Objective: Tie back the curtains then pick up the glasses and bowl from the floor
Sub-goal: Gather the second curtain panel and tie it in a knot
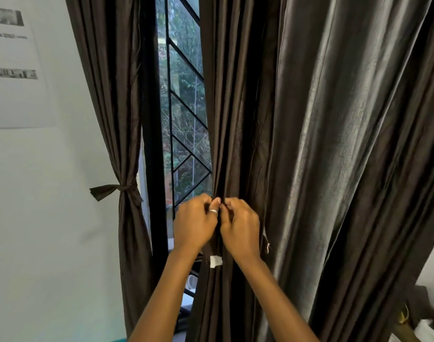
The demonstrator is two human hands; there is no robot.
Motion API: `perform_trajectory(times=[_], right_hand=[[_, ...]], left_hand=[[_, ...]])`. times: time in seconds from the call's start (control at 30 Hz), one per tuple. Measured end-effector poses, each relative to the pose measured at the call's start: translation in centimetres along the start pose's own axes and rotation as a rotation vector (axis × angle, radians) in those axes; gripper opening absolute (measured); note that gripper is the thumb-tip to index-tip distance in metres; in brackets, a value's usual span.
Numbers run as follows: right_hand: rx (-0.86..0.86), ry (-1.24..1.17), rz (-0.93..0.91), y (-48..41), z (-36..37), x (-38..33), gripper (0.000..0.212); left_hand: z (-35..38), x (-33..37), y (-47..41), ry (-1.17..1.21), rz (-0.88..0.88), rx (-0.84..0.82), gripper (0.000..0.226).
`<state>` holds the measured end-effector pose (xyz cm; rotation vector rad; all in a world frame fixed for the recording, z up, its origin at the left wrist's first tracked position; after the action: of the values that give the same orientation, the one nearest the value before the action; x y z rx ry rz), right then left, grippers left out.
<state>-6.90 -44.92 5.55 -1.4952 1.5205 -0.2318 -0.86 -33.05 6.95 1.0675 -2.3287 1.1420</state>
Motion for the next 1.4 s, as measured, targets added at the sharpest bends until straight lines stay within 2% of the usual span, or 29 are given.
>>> perform_trajectory(times=[0.3, 0.47, 0.53, 0.6, 0.7, 0.73, 1.03, 1.13, 1.2, 1.3, 1.33, 1.4], right_hand=[[-0.038, -0.151, 0.037, 0.1, 0.7, 0.0, 0.010], [-0.135, -0.316, 0.067, 0.7, 1.1, -1.1, 0.011], [-0.165, -0.419, 0.072, 1.0, 1.4, -1.5, 0.014], [-0.180, -0.504, 0.122, 1.3, 1.9, -1.2, 0.024], [-0.188, -0.583, 0.203, 1.6, 2.5, -0.4, 0.063], [-0.184, -0.581, 0.202, 1.6, 2.6, -0.3, 0.069], [-0.242, -0.577, 0.223, 1.6, 2.5, 0.6, 0.075], [-0.268, -0.578, 0.234, 1.2, 1.9, 1.4, 0.069], [-0.165, -0.525, 0.264, 0.8, 0.3, 2.3, 0.057], [0.179, -0.317, 0.350, 0.4, -4.0, 4.8, 0.041], [0.257, -0.253, 0.377, 0.2, -5.2, 5.6, 0.042], [0.263, -0.200, 0.440, -0.7, -6.5, 7.6, 0.055]], left_hand=[[-0.1, -0.4, -0.3, 0.088, 0.002, -0.088, 0.042], [-0.7, 0.2, -1.0, -0.021, -0.091, -0.101, 0.076], [-0.9, 0.3, -1.3, -0.063, -0.121, -0.102, 0.081], [-1.0, 0.5, -1.3, -0.109, -0.138, -0.103, 0.075], [-1.3, 0.9, -1.2, -0.236, -0.144, -0.081, 0.055], [-1.3, 1.0, -1.2, -0.253, -0.147, -0.078, 0.051], [-1.0, 1.1, -1.2, -0.245, -0.152, -0.062, 0.036], [-1.1, 1.0, -1.2, -0.221, -0.141, -0.065, 0.034], [-1.4, 0.7, -1.2, -0.215, -0.135, -0.064, 0.036], [-1.8, 0.0, -1.2, -0.183, -0.122, -0.072, 0.039], [-1.9, -0.3, -1.2, -0.167, -0.121, -0.079, 0.039], [-2.1, -0.8, -1.3, -0.133, -0.122, -0.094, 0.039]])
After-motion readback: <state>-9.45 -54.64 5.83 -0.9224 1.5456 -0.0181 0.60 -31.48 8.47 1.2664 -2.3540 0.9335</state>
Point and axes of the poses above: each hand's wrist, its own y-axis away from the middle knuckle, its own z-axis out of the palm, x = y × z, the point moved 8 cm from there along -y, towards the middle knuckle, and after that the axes turned 13 degrees about -x, right-handed, at the moved point
